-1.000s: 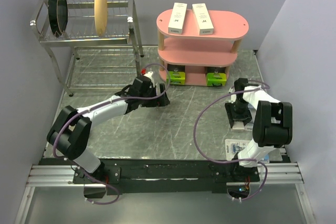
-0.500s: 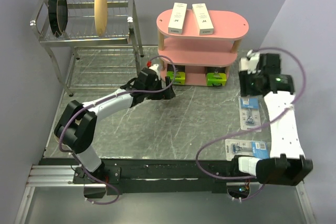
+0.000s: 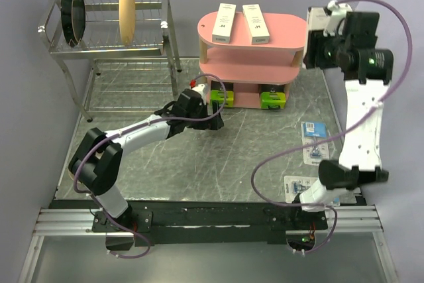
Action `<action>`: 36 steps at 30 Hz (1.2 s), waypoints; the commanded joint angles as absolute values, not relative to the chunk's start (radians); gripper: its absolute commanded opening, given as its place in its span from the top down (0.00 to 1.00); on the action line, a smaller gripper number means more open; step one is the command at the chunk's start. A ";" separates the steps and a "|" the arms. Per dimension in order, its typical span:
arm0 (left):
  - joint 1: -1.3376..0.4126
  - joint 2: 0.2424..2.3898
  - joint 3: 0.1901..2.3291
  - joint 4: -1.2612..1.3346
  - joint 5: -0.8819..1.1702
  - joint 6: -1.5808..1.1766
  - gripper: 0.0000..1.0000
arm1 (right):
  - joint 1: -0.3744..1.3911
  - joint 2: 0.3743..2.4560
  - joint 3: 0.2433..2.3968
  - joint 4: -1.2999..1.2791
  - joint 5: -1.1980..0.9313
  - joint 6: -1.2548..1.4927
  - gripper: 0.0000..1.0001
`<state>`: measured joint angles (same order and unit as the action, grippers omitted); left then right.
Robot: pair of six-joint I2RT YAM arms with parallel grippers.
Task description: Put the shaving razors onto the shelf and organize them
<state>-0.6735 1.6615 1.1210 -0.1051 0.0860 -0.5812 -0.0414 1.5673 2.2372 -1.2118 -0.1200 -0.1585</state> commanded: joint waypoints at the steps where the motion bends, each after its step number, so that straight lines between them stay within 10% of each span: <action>1: -0.680 1.595 1.101 -0.081 0.077 -0.551 0.00 | -0.005 1.670 2.428 -1.166 -0.137 -0.101 0.54; 25: -0.680 1.598 1.086 -0.071 0.083 -0.557 0.01 | 0.081 1.864 2.471 -0.953 -0.072 -0.029 0.51; 36: -0.680 1.608 1.092 -0.067 0.086 -0.558 0.01 | 0.086 1.836 2.439 -0.870 -0.038 0.035 0.21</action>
